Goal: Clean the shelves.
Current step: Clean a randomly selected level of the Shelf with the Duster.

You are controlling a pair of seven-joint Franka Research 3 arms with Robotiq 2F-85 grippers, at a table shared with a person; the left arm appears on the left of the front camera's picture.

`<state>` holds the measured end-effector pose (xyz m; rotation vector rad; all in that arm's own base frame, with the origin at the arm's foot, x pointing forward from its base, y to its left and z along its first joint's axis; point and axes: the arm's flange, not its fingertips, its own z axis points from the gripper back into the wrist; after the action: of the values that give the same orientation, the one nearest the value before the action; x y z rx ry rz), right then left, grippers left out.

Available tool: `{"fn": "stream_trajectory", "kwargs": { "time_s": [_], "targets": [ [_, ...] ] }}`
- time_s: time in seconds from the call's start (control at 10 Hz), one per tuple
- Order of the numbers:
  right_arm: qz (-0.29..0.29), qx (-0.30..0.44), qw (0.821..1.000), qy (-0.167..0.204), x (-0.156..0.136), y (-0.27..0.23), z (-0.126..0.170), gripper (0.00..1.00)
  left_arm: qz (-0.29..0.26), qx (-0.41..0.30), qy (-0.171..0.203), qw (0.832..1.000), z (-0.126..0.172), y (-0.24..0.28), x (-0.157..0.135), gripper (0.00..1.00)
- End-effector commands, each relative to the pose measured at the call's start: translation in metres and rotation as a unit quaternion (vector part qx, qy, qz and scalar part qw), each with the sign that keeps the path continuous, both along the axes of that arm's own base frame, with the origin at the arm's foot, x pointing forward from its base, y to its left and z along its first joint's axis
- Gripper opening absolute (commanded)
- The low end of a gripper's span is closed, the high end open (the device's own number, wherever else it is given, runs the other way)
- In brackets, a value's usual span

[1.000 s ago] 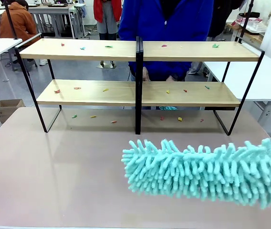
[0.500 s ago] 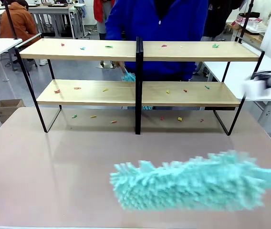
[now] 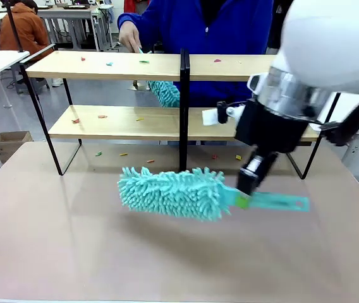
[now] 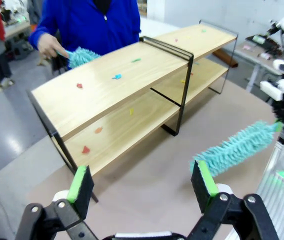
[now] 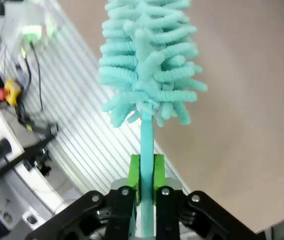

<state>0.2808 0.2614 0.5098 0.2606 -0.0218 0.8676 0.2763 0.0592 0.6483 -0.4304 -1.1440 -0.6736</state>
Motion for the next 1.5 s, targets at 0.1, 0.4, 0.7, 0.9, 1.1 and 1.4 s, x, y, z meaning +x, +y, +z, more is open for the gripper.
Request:
{"fn": "stream_trajectory", "kwargs": {
  "time_s": [0.1,0.4,0.7,0.9,1.1,1.4],
  "targets": [
    [0.000,0.000,1.000,0.000,0.000,0.000,0.000,0.12,0.000,-0.001,-0.002,1.000,0.000,-0.001,0.001,1.00],
    [-0.085,0.026,0.994,-0.064,0.028,-0.001,-0.009,0.12,0.000,-0.001,-0.002,1.000,0.000,-0.001,0.001,1.00],
    [-0.050,0.043,0.998,-0.013,-0.045,-0.115,0.047,0.12,0.000,-0.001,-0.002,1.000,0.000,-0.001,0.001,1.00],
    [-0.027,-0.006,1.000,0.011,-0.108,-0.192,0.066,0.12,0.000,-0.001,-0.002,1.000,0.000,-0.001,0.001,1.00],
    [-0.043,0.044,0.998,-0.005,-0.145,-0.253,0.073,0.12,0.000,-0.001,-0.002,1.000,0.000,-0.001,0.001,1.00],
    [-0.067,0.102,0.992,-0.044,-0.132,-0.255,0.060,0.12,0.000,-0.001,-0.002,1.000,0.000,-0.001,0.001,1.00]
  ]
}}
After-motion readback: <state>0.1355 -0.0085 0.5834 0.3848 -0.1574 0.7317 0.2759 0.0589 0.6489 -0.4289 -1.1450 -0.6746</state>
